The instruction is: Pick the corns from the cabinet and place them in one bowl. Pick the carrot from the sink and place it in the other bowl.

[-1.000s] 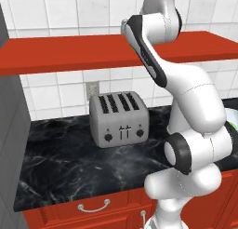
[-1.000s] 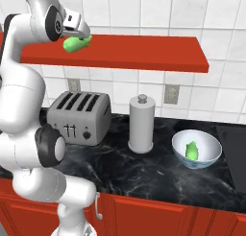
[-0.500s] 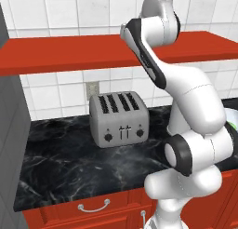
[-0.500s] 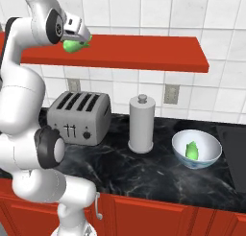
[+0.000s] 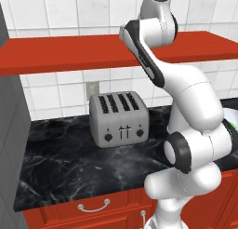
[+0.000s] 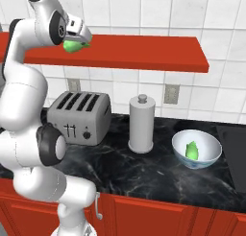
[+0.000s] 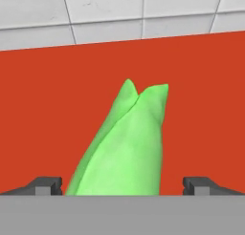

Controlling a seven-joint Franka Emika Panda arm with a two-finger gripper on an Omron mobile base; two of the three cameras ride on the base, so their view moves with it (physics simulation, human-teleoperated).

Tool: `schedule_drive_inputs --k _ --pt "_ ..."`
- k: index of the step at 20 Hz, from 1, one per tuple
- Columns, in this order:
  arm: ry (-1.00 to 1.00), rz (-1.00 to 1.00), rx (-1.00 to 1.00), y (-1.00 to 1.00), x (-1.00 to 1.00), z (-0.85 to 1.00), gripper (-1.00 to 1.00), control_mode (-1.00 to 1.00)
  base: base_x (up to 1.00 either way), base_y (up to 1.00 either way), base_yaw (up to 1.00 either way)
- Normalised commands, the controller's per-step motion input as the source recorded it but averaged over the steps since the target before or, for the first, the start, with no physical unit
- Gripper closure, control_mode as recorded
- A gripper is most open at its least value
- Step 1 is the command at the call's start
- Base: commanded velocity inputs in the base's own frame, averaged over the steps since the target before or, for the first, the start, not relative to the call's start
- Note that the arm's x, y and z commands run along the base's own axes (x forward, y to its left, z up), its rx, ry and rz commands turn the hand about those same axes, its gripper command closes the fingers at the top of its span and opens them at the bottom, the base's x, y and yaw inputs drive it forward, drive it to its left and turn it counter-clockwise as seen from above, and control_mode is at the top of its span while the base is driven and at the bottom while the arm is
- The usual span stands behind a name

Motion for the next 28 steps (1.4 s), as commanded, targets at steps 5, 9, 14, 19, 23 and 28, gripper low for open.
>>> schedule_drive_inputs --k 5,9,14,19,23,28 --pt "0.0 0.0 0.0 0.0 0.03 0.0 -1.0 -1.0 0.0 0.0 0.0" --pt "0.0 0.0 0.0 0.0 0.0 0.0 -1.0 -1.0 0.0 0.0 0.0" --pt "-0.03 0.0 0.0 0.0 0.0 -0.35 -1.0 -1.0 0.0 0.0 0.0" --pt "0.0 0.0 0.0 0.0 0.0 -0.03 -1.0 -1.0 0.0 0.0 0.0" --pt "0.0 0.0 0.0 0.0 0.0 0.0 -1.0 -1.0 0.0 0.0 0.0" --pt "0.0 0.0 0.0 0.0 0.0 0.0 -1.0 -1.0 0.0 0.0 0.0"
